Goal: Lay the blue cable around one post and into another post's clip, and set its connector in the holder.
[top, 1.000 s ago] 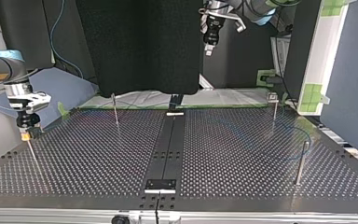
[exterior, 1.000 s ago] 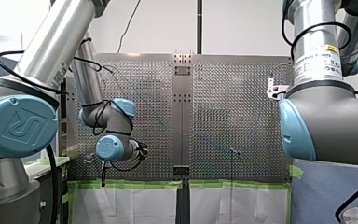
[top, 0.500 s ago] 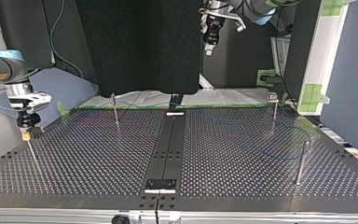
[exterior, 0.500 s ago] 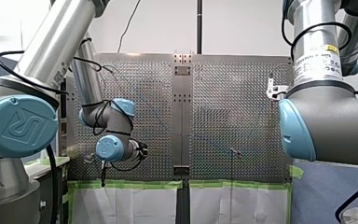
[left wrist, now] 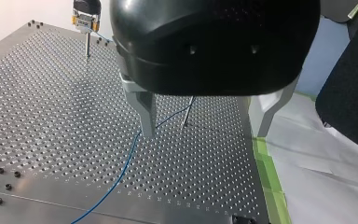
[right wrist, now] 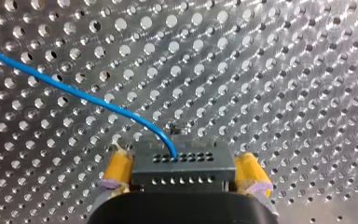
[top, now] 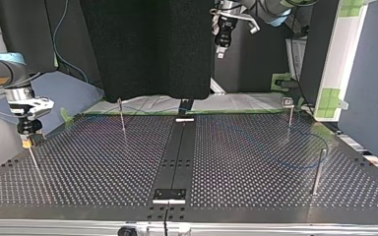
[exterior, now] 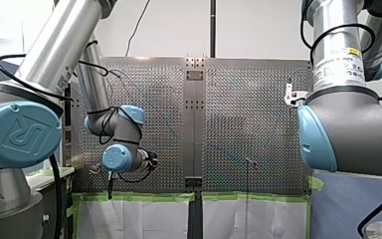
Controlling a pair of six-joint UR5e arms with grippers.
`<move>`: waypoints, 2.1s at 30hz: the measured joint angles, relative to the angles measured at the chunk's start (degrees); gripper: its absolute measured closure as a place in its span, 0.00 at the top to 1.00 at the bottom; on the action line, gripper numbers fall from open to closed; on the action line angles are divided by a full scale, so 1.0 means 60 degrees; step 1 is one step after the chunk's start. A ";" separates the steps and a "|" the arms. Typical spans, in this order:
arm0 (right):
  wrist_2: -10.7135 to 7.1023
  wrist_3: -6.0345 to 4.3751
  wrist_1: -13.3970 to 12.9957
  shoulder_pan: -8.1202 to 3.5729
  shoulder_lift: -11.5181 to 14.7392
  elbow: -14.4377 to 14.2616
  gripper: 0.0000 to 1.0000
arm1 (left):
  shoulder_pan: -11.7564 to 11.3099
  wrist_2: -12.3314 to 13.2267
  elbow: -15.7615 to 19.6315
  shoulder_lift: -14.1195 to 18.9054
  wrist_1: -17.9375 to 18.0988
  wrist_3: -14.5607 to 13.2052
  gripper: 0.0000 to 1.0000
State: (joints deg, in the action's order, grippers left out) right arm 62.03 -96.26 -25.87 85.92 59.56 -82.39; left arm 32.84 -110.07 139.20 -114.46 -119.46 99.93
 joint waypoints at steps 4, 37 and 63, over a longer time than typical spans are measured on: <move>0.0123 -0.0019 0.0001 0.0001 0.0000 0.0002 1.00 | -0.0001 -0.0001 0.0000 0.0001 0.0000 0.0000 1.00; 0.1901 -0.0389 0.0536 -0.0211 0.0006 -0.0060 1.00 | -0.0005 -0.0001 0.0000 0.0002 0.0000 0.0000 1.00; 0.4129 -0.0106 -0.0933 0.0846 0.1875 -0.2198 1.00 | -0.0006 0.0478 -0.0404 0.0003 0.0009 0.0112 1.00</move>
State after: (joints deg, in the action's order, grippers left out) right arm 86.80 -96.90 -31.47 91.00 70.81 -95.58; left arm 32.80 -107.20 136.77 -114.44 -119.40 100.60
